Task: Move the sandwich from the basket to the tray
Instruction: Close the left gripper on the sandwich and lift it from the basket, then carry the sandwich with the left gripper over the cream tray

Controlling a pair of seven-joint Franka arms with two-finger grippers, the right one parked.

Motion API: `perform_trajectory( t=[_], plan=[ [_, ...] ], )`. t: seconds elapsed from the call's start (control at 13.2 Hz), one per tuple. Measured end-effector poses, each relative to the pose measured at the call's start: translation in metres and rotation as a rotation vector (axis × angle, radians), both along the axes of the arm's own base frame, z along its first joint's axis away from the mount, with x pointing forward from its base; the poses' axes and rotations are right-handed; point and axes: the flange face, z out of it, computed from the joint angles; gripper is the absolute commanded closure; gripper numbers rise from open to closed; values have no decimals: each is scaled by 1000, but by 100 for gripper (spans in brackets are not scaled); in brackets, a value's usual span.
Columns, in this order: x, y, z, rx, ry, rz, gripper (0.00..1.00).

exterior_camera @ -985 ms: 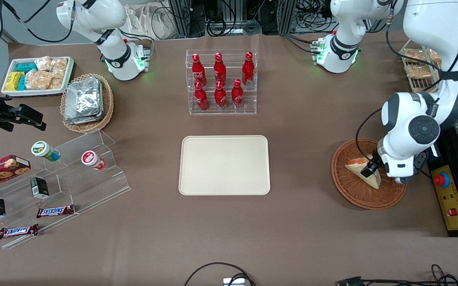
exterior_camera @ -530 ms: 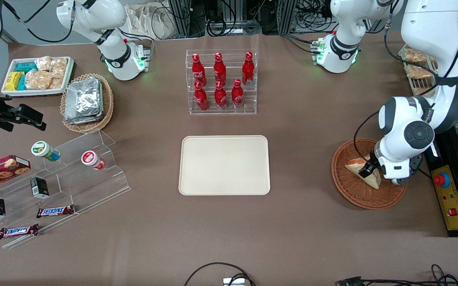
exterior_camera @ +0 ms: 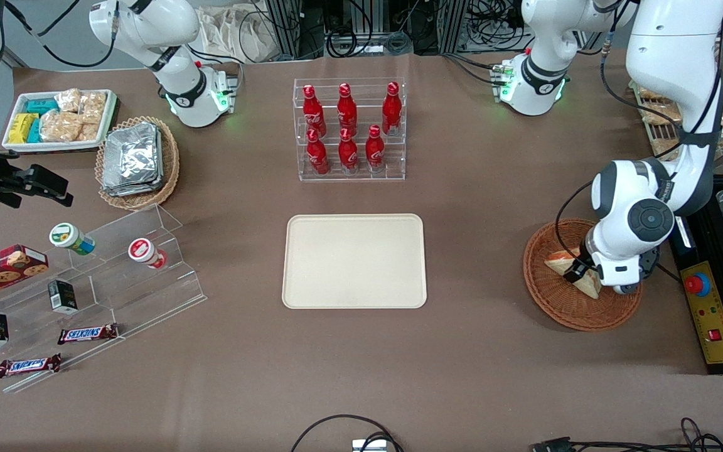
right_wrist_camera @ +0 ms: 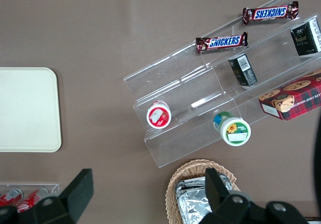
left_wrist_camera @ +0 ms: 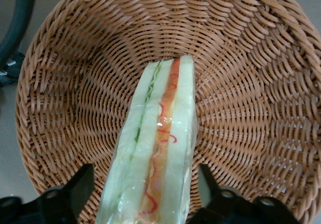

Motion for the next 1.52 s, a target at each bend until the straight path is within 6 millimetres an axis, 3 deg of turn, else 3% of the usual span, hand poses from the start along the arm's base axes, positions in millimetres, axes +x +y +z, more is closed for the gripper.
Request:
perform_trajectory(
  t=[0.15, 0.45, 0.61, 0.76, 0.91, 1.06, 1.21, 1.52],
  plan=[
    [0, -1, 0, -1, 2, -16, 52],
    [1, -1, 6, 1, 49, -78, 100],
    [7, -1, 19, 10, 82, -81, 100],
    [21, -6, 49, 16, 86, -102, 100],
    [36, -20, 95, 10, 117, -194, 100],
    [47, -46, 143, 3, 123, -274, 100],
    [48, -73, 178, 0, 111, -342, 100],
    [32, -139, 252, -5, 106, -513, 100]
  ],
)
